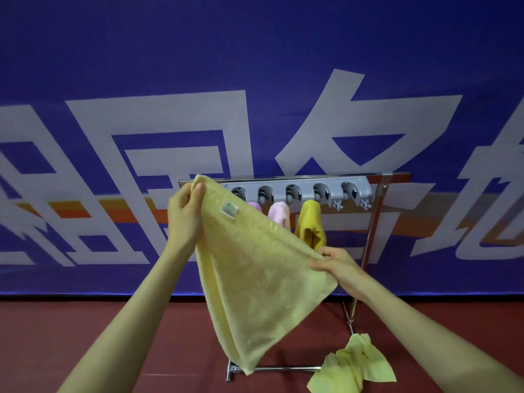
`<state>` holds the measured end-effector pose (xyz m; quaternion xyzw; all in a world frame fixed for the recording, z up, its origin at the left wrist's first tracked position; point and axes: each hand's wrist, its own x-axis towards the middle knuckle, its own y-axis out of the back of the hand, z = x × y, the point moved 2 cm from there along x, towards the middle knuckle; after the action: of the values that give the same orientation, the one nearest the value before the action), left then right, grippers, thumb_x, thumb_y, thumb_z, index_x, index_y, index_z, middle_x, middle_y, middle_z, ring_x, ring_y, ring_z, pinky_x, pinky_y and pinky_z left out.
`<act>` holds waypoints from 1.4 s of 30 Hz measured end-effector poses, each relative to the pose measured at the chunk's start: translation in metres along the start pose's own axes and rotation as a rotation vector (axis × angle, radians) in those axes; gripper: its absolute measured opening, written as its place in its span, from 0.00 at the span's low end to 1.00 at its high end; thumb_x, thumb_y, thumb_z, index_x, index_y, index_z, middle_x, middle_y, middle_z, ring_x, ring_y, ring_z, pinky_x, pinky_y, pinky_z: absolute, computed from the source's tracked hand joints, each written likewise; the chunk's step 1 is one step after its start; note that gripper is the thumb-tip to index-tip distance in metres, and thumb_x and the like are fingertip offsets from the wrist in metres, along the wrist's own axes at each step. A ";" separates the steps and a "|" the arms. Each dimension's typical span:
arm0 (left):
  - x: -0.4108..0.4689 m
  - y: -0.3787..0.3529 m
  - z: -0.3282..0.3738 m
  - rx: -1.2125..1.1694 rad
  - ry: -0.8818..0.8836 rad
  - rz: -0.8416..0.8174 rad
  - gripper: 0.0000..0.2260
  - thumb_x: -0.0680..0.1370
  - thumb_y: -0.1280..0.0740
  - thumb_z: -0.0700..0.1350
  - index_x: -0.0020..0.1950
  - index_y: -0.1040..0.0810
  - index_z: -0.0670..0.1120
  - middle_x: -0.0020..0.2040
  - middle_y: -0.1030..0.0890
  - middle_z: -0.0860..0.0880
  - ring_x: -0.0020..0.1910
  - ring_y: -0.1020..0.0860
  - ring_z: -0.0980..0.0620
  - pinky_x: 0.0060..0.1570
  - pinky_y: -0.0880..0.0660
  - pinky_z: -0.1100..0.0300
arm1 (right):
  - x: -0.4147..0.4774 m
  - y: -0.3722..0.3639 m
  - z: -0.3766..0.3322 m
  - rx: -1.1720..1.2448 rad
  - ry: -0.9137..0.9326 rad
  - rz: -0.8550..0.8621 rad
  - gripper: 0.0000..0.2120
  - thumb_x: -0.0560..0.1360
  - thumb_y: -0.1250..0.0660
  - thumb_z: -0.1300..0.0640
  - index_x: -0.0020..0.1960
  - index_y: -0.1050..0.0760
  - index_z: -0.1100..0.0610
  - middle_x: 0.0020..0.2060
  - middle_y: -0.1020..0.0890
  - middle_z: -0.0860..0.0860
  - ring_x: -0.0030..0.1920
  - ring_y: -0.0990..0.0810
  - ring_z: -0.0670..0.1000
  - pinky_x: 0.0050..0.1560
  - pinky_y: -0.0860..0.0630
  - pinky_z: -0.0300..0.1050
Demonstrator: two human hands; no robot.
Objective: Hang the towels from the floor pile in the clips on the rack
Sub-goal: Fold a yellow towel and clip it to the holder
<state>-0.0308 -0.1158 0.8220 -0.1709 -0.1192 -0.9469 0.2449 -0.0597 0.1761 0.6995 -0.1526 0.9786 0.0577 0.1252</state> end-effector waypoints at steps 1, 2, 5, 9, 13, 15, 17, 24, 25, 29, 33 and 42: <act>0.000 0.002 -0.005 0.013 0.011 0.019 0.16 0.82 0.41 0.49 0.45 0.22 0.38 0.38 0.24 0.39 0.39 0.27 0.48 0.39 0.30 0.56 | 0.001 0.005 0.001 0.059 -0.025 -0.008 0.08 0.63 0.25 0.63 0.39 0.22 0.60 0.39 0.20 0.59 0.40 0.20 0.57 0.39 0.25 0.48; -0.001 0.003 -0.011 0.034 0.028 0.029 0.16 0.82 0.41 0.49 0.45 0.22 0.39 0.37 0.24 0.41 0.38 0.28 0.49 0.39 0.31 0.57 | 0.002 0.010 0.001 0.112 -0.042 -0.018 0.10 0.62 0.26 0.63 0.41 0.22 0.61 0.40 0.20 0.60 0.40 0.21 0.57 0.39 0.26 0.48; -0.002 0.007 -0.027 0.093 0.087 0.056 0.18 0.81 0.41 0.50 0.45 0.23 0.36 0.36 0.26 0.41 0.37 0.30 0.48 0.38 0.32 0.52 | 0.002 0.019 -0.004 0.290 -0.050 -0.037 0.10 0.65 0.30 0.68 0.44 0.25 0.62 0.40 0.22 0.58 0.38 0.20 0.53 0.36 0.24 0.43; -0.007 0.009 -0.037 0.151 0.132 0.076 0.18 0.81 0.39 0.49 0.33 0.30 0.43 0.28 0.32 0.48 0.30 0.35 0.53 0.30 0.37 0.57 | 0.001 0.024 -0.023 0.467 -0.001 -0.071 0.13 0.72 0.38 0.71 0.52 0.27 0.57 0.39 0.20 0.57 0.33 0.21 0.52 0.29 0.25 0.42; -0.015 0.004 -0.043 0.178 0.151 0.022 0.17 0.80 0.38 0.47 0.34 0.28 0.39 0.29 0.30 0.46 0.30 0.34 0.53 0.28 0.38 0.62 | -0.003 0.015 -0.051 0.415 0.070 -0.133 0.11 0.74 0.39 0.70 0.44 0.23 0.57 0.34 0.24 0.53 0.27 0.25 0.45 0.24 0.29 0.36; -0.019 0.000 -0.047 0.175 0.154 -0.012 0.15 0.80 0.37 0.46 0.35 0.27 0.40 0.30 0.29 0.46 0.31 0.33 0.52 0.30 0.35 0.56 | -0.003 0.011 -0.058 0.389 0.091 -0.176 0.11 0.73 0.38 0.70 0.40 0.20 0.59 0.35 0.23 0.54 0.32 0.24 0.47 0.30 0.26 0.37; -0.024 -0.005 -0.048 0.165 0.160 -0.048 0.13 0.80 0.37 0.46 0.35 0.25 0.45 0.30 0.26 0.48 0.32 0.30 0.52 0.31 0.30 0.51 | -0.005 0.007 -0.064 0.389 0.102 -0.231 0.09 0.68 0.37 0.69 0.40 0.19 0.63 0.34 0.22 0.55 0.34 0.23 0.49 0.33 0.23 0.40; -0.042 -0.022 -0.043 0.063 0.193 -0.204 0.10 0.79 0.37 0.49 0.45 0.18 0.48 0.40 0.16 0.44 0.44 0.17 0.42 0.45 0.20 0.40 | -0.006 0.002 -0.068 0.171 0.118 -0.278 0.17 0.68 0.40 0.76 0.47 0.18 0.61 0.48 0.22 0.61 0.44 0.26 0.60 0.34 0.24 0.47; -0.045 -0.026 -0.040 0.055 0.189 -0.225 0.09 0.80 0.37 0.49 0.46 0.17 0.50 0.40 0.15 0.45 0.44 0.17 0.43 0.46 0.20 0.41 | -0.008 0.001 -0.070 0.147 0.122 -0.270 0.16 0.70 0.39 0.77 0.47 0.19 0.61 0.46 0.19 0.58 0.42 0.22 0.58 0.33 0.22 0.44; -0.057 -0.043 -0.031 -0.030 0.241 -0.275 0.10 0.80 0.37 0.46 0.47 0.17 0.47 0.40 0.16 0.43 0.41 0.19 0.45 0.46 0.20 0.45 | -0.016 -0.002 -0.076 0.064 0.186 -0.159 0.13 0.71 0.37 0.77 0.44 0.20 0.61 0.36 0.17 0.54 0.36 0.17 0.50 0.37 0.18 0.44; -0.070 -0.062 -0.024 -0.114 0.277 -0.300 0.10 0.80 0.37 0.43 0.47 0.16 0.44 0.37 0.17 0.42 0.39 0.21 0.48 0.43 0.21 0.51 | -0.020 -0.008 -0.082 -0.010 0.278 -0.058 0.11 0.71 0.34 0.74 0.39 0.21 0.60 0.31 0.20 0.53 0.31 0.20 0.47 0.34 0.20 0.40; -0.092 -0.086 -0.009 -0.273 0.302 -0.434 0.12 0.82 0.42 0.38 0.56 0.19 0.43 0.44 0.14 0.50 0.45 0.17 0.57 0.45 0.22 0.64 | -0.019 -0.034 -0.090 -0.091 0.364 -0.057 0.07 0.72 0.29 0.66 0.37 0.25 0.61 0.30 0.28 0.54 0.28 0.29 0.43 0.30 0.30 0.33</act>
<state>-0.0007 -0.0060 0.7666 -0.0301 0.0136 -0.9991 0.0266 -0.0517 0.1358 0.7884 -0.1938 0.9768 0.0697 -0.0592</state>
